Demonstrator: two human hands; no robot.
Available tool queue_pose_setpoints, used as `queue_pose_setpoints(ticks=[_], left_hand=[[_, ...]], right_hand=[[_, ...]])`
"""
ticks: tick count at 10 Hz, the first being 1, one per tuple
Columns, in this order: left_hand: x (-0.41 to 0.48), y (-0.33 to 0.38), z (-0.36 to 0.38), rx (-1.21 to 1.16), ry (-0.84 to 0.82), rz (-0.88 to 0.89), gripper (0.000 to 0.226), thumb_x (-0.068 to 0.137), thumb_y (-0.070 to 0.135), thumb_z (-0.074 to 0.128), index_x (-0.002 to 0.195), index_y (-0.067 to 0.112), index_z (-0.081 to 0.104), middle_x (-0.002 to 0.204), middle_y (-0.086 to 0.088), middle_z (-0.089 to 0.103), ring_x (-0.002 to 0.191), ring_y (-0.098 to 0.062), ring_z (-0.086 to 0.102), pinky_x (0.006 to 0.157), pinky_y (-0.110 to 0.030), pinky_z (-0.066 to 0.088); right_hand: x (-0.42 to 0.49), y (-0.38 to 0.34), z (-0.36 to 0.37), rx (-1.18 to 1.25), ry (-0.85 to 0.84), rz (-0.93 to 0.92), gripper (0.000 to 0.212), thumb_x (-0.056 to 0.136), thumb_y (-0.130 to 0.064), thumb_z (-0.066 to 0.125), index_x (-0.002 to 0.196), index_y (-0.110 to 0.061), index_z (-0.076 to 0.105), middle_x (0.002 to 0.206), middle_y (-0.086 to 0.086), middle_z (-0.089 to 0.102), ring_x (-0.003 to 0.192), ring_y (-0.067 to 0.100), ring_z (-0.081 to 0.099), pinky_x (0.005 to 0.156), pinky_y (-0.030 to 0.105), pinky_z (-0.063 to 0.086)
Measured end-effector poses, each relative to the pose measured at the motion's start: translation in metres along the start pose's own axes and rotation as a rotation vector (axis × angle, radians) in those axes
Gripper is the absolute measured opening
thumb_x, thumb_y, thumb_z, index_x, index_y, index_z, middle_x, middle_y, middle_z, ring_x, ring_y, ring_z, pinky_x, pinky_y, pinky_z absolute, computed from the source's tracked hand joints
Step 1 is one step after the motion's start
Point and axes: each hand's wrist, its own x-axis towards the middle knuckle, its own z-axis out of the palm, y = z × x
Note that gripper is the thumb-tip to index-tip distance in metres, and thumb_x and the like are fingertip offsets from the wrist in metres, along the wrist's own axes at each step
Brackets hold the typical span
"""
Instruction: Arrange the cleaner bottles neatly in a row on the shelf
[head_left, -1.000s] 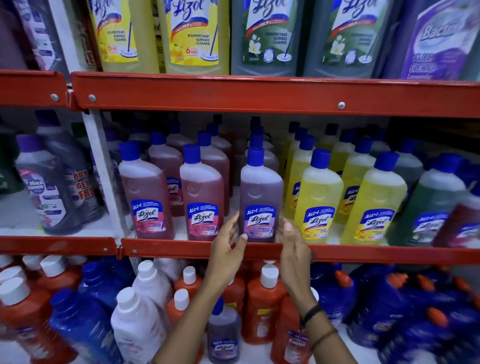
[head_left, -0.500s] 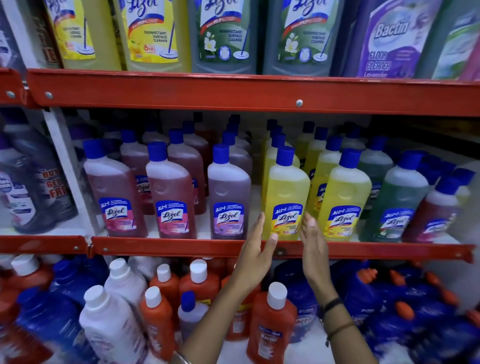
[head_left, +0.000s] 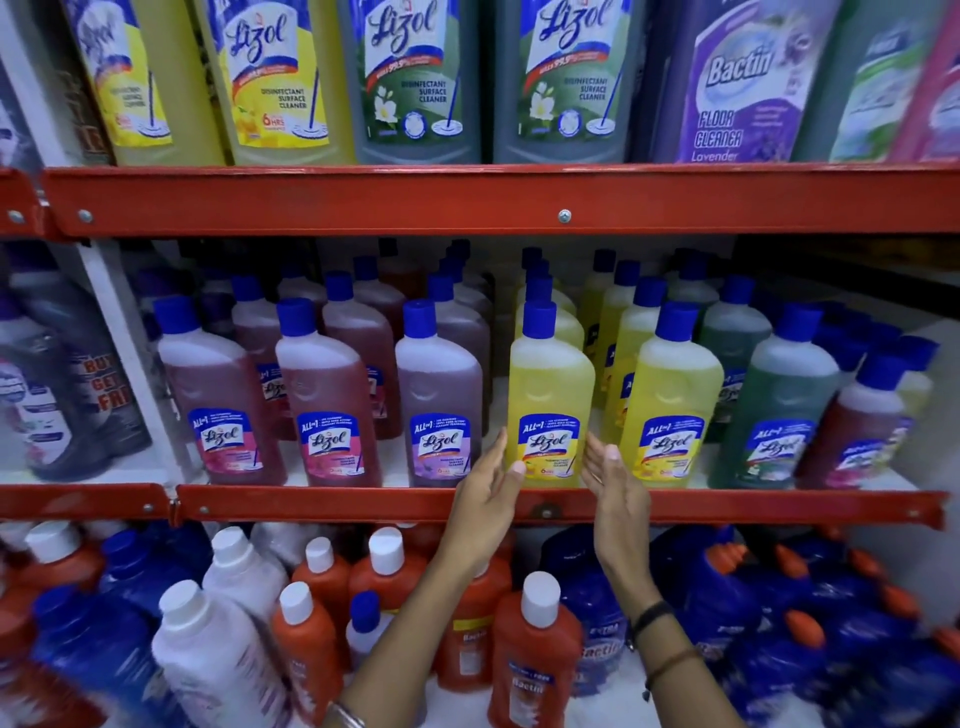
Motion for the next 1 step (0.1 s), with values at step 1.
queue_pose_setpoints(ticks=[1], left_hand=[[-0.0030,0.0025,-0.0002,-0.019,0.013,0.039,0.044,0.097,0.022,0.049,0.137,0.033,0.033,0.136,0.001,0.055,0.123,-0.005,0.052,0.101,-0.028,0.046]], right_hand=[[-0.0036,-0.0028,-0.0032,0.058,-0.004,0.014,0.034,0.100,-0.033,0.030,0.116,-0.022,0.058,0.115,-0.001,0.066,0.110,0.003,0.061,0.098,0.024,0.048]])
